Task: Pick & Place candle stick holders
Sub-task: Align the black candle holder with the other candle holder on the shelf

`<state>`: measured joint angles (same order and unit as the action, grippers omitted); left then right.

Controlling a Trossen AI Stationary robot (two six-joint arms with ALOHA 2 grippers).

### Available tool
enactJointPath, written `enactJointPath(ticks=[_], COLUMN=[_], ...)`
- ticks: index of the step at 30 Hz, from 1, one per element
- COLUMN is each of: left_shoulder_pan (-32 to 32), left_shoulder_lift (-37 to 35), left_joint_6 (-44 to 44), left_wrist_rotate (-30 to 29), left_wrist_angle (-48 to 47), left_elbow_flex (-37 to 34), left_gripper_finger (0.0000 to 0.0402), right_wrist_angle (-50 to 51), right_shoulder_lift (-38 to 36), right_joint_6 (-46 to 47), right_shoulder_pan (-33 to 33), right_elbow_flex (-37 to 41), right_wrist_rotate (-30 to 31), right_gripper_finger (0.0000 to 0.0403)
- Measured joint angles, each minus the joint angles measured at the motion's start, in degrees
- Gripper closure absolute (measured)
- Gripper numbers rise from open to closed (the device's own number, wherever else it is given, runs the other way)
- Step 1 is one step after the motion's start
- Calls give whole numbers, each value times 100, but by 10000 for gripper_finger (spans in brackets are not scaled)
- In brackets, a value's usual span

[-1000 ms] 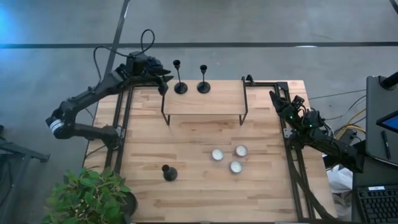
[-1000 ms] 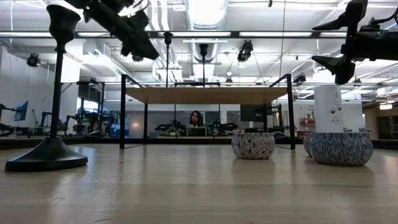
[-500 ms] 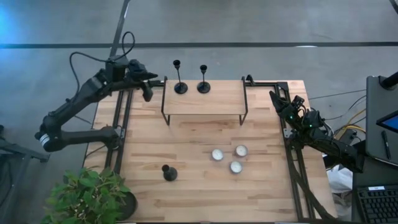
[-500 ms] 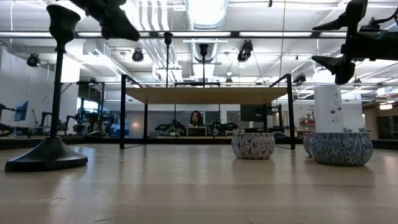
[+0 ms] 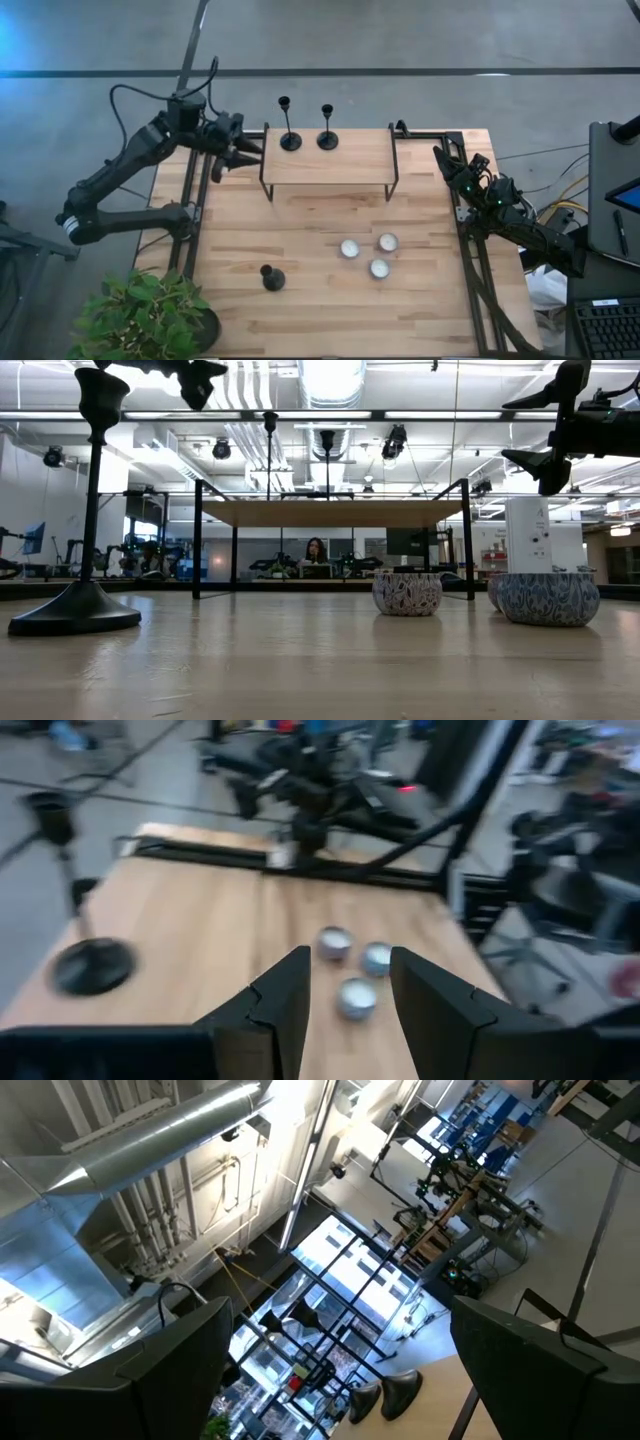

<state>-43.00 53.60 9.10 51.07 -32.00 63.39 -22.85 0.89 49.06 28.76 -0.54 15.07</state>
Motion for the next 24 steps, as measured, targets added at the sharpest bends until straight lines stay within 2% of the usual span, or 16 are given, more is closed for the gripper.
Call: enactJointPath(ticks=[4,10,13,15,20,24], left_shoulder_pan=[2,68,214,372,1188,2092], left_shoulder_lift=[-42,-148,-261,-345,-481,-426], left_joint_6=[262,726,751,776,254,46], left_wrist_rotate=[329,346,147,-186,-708,-1545], left_wrist_angle=[-57,-573,-608,-510,859,2173], left_elbow_flex=[-115,-547,-932,-1178,-1639,-1857], left_gripper_finger=[257,257,258,260,266,266], right_wrist_angle=[2,2,2,0,2,2], right_shoulder_lift=[0,2,0,0,1,0], right_joint_6=[2,0,0,2,0,2], right_shoulder_pan=[1,1,1,2,1,-1], right_elbow_flex=[0,1,2,0,0,0], right_wrist_rotate=[0,2,0,0,0,0], right_gripper_finger=[37,37,37,37,37,37])
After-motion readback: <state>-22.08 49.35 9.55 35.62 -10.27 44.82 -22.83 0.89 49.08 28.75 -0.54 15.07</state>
